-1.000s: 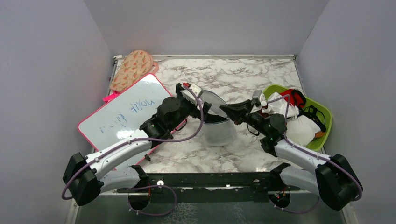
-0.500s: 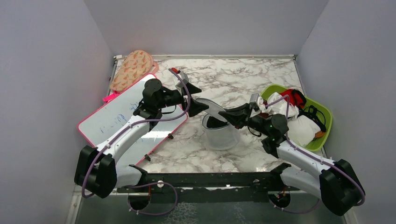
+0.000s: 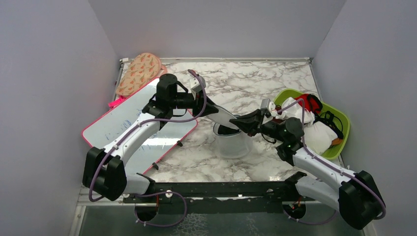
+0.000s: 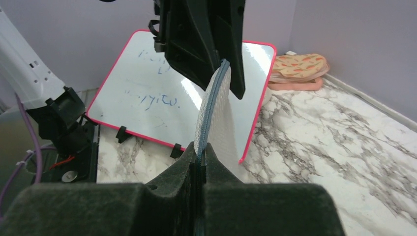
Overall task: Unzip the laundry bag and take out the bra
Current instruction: Open the laundry bag at the center of the board.
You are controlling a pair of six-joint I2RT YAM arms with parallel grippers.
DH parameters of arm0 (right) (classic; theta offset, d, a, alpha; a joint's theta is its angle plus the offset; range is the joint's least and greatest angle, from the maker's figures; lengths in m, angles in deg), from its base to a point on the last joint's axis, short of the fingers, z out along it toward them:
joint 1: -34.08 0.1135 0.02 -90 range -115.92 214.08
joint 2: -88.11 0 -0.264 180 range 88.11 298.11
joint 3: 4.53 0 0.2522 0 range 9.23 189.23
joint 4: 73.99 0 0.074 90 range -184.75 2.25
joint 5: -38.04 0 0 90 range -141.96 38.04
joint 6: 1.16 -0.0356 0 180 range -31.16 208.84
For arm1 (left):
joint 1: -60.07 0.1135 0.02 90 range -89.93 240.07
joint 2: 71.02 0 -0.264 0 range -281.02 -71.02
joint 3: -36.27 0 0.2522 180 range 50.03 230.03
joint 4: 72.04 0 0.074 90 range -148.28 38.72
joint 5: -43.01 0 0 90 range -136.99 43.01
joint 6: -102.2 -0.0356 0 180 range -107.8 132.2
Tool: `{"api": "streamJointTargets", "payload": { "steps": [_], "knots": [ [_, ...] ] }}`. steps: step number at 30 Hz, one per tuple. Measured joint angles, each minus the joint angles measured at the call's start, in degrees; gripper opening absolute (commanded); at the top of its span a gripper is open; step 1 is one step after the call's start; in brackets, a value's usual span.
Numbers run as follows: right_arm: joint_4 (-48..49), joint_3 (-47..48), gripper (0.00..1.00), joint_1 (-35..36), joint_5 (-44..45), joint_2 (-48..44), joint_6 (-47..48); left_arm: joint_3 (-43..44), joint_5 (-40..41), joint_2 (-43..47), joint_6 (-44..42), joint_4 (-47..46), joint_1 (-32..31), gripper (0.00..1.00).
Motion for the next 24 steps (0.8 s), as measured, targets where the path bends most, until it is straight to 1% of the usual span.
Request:
{"api": "streamJointTargets", "payload": {
  "steps": [3,4,6,9,12,14,16,20,23,24],
  "knots": [
    [-3.1,1.03,0.01,-0.02,0.02,-1.29,1.73,2.47,1.22,0.09,-4.0,6.14,-0.02,0.0],
    [-4.11,1.42,0.07,-0.02,0.02,-1.62,2.19,2.84,1.6,0.35,-5.07,7.67,-0.13,0.0],
    [-6.95,2.82,0.28,0.0,-0.24,-1.86,3.28,3.34,2.95,1.27,-6.56,10.49,-0.31,0.0],
    [-15.23,7.58,0.49,-0.02,-1.53,-1.25,6.64,4.46,7.02,3.15,-7.13,14.38,-0.44,0.0],
    [-23.34,13.46,0.6,-0.02,-3.65,0.31,10.95,7.85,12.85,5.16,-6.73,18.95,-1.09,0.0],
    [-26.93,15.72,0.66,-0.02,-5.03,0.92,13.27,9.9,16.85,6.54,-6.12,21.62,-2.01,0.0],
    [-29.11,16.17,0.71,0.0,-6.32,0.87,14.97,12.02,21.55,8.28,-5.11,25.27,-4.02,0.0],
    [-32.61,16.41,0.72,0.44,-8.15,0.92,17.51,16.65,32.52,9.57,-3.96,32.61,-11.72,0.0],
    [-36.65,18.93,0.72,1.6,-8.81,2.23,19.78,19.91,40.79,9.38,-2.91,36.83,-16.92,0.0],
    [-37.88,20.06,0.72,2.01,-8.98,2.93,20.5,21.18,41.24,9.2,-2.84,38.18,-18.01,0.0]
  ]
}}
